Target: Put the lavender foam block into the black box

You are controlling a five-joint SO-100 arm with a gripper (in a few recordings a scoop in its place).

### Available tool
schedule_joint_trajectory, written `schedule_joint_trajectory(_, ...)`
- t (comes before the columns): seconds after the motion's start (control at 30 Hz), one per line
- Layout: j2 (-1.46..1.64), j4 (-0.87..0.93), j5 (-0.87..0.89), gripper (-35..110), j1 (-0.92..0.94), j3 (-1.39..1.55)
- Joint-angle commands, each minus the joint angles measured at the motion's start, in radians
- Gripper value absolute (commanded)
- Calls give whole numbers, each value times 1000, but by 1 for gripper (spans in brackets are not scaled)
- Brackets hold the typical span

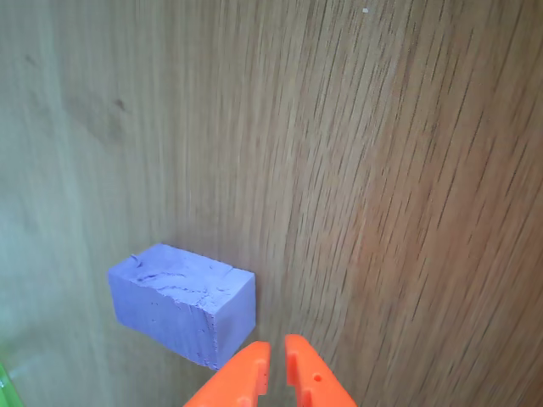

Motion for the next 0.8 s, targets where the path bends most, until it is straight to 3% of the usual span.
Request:
schedule_joint_trajectory(0.0, 9, 21, 9, 0, 15, 2)
schedule_joint_trajectory(0.77, 9, 21, 11, 0, 48, 2)
